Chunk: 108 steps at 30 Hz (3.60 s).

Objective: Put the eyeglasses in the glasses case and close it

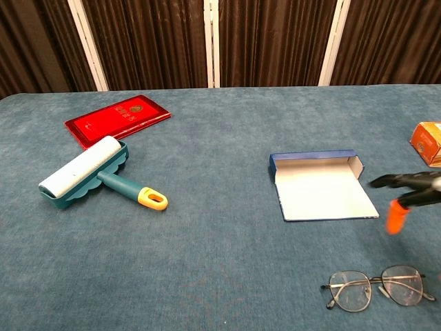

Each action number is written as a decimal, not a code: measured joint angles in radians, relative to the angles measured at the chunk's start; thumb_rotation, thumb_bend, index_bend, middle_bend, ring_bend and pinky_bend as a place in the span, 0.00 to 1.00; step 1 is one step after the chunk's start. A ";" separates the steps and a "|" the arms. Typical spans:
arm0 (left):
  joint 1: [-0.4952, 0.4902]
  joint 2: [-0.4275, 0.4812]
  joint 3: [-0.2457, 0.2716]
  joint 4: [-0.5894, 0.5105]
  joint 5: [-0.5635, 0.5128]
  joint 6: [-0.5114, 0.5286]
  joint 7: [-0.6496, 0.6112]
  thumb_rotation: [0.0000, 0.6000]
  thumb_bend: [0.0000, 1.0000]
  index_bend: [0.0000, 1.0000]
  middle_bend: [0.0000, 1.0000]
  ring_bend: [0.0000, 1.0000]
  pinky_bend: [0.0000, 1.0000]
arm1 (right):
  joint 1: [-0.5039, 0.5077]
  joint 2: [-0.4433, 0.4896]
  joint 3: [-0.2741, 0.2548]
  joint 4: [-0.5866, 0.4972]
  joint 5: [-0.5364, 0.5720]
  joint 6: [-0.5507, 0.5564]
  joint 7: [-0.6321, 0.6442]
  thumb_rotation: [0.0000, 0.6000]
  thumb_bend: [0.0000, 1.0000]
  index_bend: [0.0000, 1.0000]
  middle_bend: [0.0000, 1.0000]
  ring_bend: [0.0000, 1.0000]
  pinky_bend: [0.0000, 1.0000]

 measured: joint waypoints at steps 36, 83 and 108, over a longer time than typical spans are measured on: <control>-0.009 0.007 0.001 -0.002 -0.022 -0.006 -0.012 1.00 0.00 0.00 0.00 0.00 0.00 | 0.085 -0.149 -0.031 -0.022 0.244 -0.087 -0.307 1.00 0.24 0.47 0.00 0.00 0.00; -0.013 0.013 0.006 -0.005 -0.027 -0.010 -0.019 1.00 0.00 0.00 0.00 0.00 0.00 | 0.097 -0.145 -0.022 0.004 0.204 -0.006 -0.238 1.00 0.44 0.63 0.00 0.00 0.00; -0.041 0.016 -0.027 0.018 -0.117 -0.070 -0.051 1.00 0.00 0.00 0.00 0.00 0.00 | 0.329 -0.330 0.196 0.233 0.570 -0.114 -0.418 1.00 0.46 0.64 0.01 0.00 0.00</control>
